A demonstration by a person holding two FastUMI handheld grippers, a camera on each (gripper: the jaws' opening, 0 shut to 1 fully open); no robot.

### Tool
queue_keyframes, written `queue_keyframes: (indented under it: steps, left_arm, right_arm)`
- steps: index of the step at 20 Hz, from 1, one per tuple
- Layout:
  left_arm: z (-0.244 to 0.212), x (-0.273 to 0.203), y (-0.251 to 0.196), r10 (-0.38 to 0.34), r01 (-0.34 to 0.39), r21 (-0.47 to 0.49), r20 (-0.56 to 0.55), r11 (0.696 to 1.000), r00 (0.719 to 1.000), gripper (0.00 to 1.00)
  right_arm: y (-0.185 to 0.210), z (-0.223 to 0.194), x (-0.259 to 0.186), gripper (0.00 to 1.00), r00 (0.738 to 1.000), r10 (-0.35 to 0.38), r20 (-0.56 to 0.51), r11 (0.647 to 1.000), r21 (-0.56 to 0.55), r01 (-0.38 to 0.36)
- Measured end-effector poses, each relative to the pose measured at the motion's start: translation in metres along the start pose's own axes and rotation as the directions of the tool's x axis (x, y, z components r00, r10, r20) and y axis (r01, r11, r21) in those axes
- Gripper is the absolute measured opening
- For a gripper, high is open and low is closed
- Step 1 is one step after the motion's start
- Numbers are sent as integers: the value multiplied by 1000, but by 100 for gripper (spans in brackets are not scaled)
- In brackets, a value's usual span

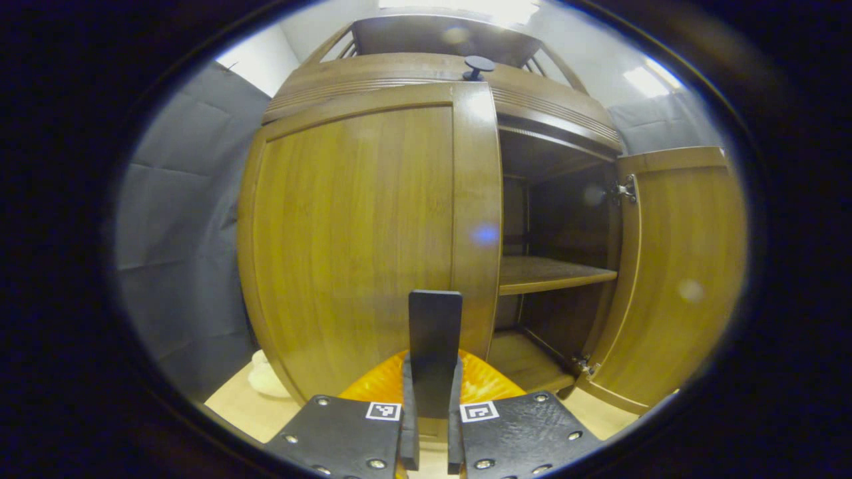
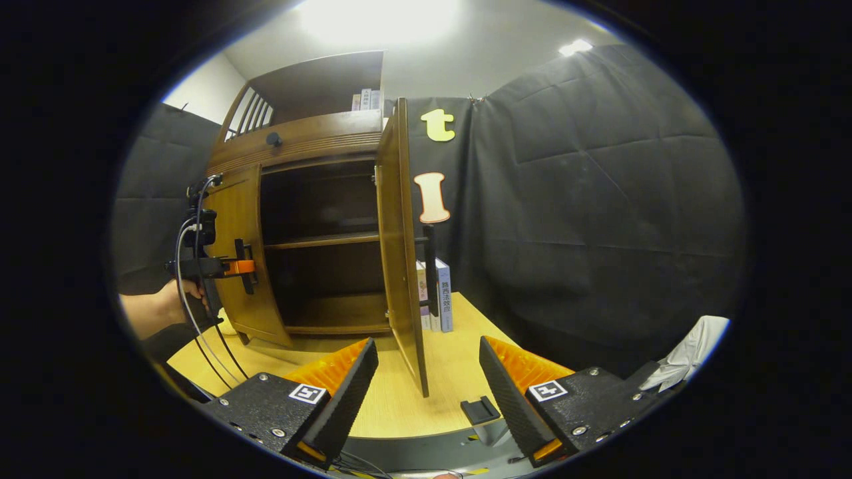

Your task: Open the right door of the double-door shoe cabinet with the right hand, and open the left door with the left hand.

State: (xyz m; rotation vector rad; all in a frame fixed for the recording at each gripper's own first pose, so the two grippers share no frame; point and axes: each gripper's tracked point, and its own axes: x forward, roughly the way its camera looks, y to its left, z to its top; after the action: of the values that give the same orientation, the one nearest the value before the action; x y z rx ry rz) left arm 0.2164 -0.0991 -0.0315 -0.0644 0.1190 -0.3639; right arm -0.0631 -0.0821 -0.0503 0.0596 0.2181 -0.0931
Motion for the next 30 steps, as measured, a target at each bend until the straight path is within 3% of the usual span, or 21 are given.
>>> queue_keyframes:
  steps: [1, 3, 5, 7, 8, 9, 13, 15, 16, 17, 18, 23, 24, 29, 30]
  left_arm:
    - [0, -6, 2, 1, -1, -4, 0, 1000, 1000, 17]
    - [-1, -17, 5, 4, -4, -10, 1, 1000, 1000, 22]
    - [-2, -30, 10, 11, -11, -17, 1, 1000, 1000, 17]
    - [-2, -42, 16, 18, -17, -24, 4, 1000, 1000, 22]
    - [-2, -46, 18, 21, -20, -30, 5, 999, 1000, 17]
    - [-2, -54, 22, 25, -25, -35, 4, 999, 1000, 22]
    - [-4, -74, 34, 43, -43, -41, 4, 998, 999, 12]
    - [-4, -85, 42, 53, -53, -40, 9, 998, 999, 22]
    - [-5, -91, 45, 55, -55, -41, 7, 998, 998, 12]
    - [-5, -96, 49, 58, -57, -43, 6, 997, 998, 12]
    - [-6, -100, 53, 59, -59, -48, 3, 997, 998, 22]
    - [-9, -121, 74, 72, -72, -47, 1, 996, 997, 21]
    - [-8, -124, 79, 77, -77, -44, 2, 996, 997, 12]
    - [-9, -142, 102, 93, -92, -56, 7, 994, 996, 21]
    - [-9, -144, 106, 94, -94, -55, 7, 994, 996, 16]
  right_arm:
    - [2, 1, 2, 94, 1000, 6, 2, 1000, -1, -6]
    - [8, 1, 4, 95, 1000, 21, 3, 1000, 1, -21]
    - [11, 0, 7, 95, 999, 33, 1, 999, 0, -33]
    - [15, 0, 11, 95, 999, 46, -2, 999, 0, -46]
    - [17, 1, 13, 95, 999, 53, -2, 999, -1, -53]
    - [19, 2, 15, 95, 998, 58, 0, 998, -2, -58]
    - [33, 4, 18, 95, 996, 91, 6, 996, -6, -91]
    - [41, 4, 21, 94, 994, 110, 4, 994, -13, -110]
    - [45, 4, 23, 94, 993, 120, 4, 993, -15, -120]
    - [50, 5, 24, 94, 992, 130, 4, 991, -14, -130]
    - [54, 4, 24, 95, 990, 138, 4, 990, -14, -138]
    - [73, 4, 25, 94, 984, 176, 5, 984, -8, -176]
    - [78, 3, 25, 95, 983, 184, 3, 983, -10, -184]
    - [104, 6, 27, 94, 973, 232, 7, 973, -17, -232]
    - [110, 4, 27, 94, 970, 241, 6, 970, -18, -241]
